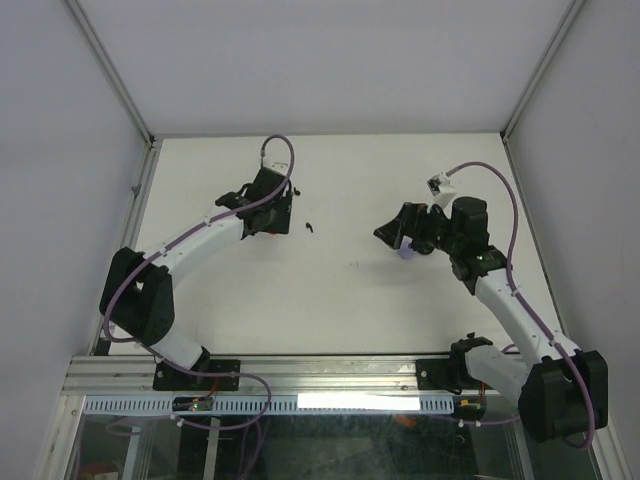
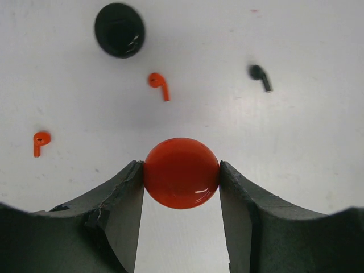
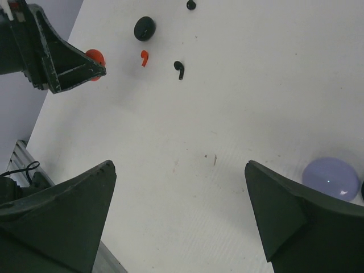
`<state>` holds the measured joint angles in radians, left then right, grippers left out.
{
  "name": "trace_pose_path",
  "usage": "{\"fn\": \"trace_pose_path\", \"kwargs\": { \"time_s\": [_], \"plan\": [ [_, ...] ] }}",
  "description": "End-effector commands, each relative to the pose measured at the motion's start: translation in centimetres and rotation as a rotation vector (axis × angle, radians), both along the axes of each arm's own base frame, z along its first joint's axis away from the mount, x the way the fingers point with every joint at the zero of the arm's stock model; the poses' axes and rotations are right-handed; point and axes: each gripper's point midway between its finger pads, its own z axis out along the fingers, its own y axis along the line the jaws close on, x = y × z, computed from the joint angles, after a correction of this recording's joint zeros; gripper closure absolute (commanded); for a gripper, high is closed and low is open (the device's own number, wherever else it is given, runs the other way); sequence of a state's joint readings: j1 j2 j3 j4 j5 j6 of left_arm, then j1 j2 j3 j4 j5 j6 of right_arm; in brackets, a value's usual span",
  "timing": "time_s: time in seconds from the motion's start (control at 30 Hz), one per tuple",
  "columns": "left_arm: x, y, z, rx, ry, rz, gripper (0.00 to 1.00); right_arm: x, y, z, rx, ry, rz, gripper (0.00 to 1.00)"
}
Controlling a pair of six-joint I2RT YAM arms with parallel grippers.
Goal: Insert the wireless bluetooth earbuds into the charging case
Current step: Pick up the charging case at the center of the board.
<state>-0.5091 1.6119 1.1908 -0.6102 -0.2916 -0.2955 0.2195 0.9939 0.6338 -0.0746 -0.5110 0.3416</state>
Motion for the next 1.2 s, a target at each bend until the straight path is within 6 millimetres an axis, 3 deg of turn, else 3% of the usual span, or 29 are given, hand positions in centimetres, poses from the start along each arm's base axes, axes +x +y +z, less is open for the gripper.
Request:
{"fn": "trace_pose_path", "kwargs": {
  "time_s": [0.0, 0.17, 0.2, 0.27, 0.37, 0.57, 0.77, 1.0, 1.17],
  "plan": [
    [0.0, -2.7, 4.8, 0.039, -0.188, -0.184, 0.71, 1.2, 1.8, 3.8, 0.023, -0.075, 0.063, 0.01],
    [-1.6, -5.5, 7.6, 0.114, -0.309, -0.369, 0.71, 1.3, 3.2, 5.4, 0.061, -0.084, 0.130, 0.01],
    [-1.8, -6.1, 7.6, 0.127, -0.322, -0.405, 0.71, 1.3, 3.5, 6.3, 0.081, -0.120, 0.149, 0.01],
    [-2.5, -7.1, 9.6, 0.128, -0.397, -0.464, 0.71, 0.9, 4.1, 7.5, 0.098, -0.198, 0.204, 0.01],
    [-3.4, -8.3, 10.8, 0.148, -0.475, -0.559, 0.72, 0.5, 4.5, 8.2, 0.112, -0.238, 0.243, 0.01],
    [-5.6, -11.0, 12.8, 0.203, -0.608, -0.770, 0.75, -0.3, 6.6, 8.2, 0.130, -0.178, 0.399, 0.01],
    [-7.7, -13.5, 14.2, 0.287, -0.741, -0.937, 0.78, -0.6, 9.1, 8.5, 0.133, -0.201, 0.408, 0.07],
    [-9.7, -15.1, 15.8, 0.313, -0.863, -1.039, 0.80, -2.1, 10.9, 9.4, 0.176, -0.219, 0.458, 0.13],
    [-10.7, -15.7, 16.5, 0.284, -0.909, -1.079, 0.81, -2.9, 11.7, 9.0, 0.167, -0.204, 0.476, 0.20]
  ]
}}
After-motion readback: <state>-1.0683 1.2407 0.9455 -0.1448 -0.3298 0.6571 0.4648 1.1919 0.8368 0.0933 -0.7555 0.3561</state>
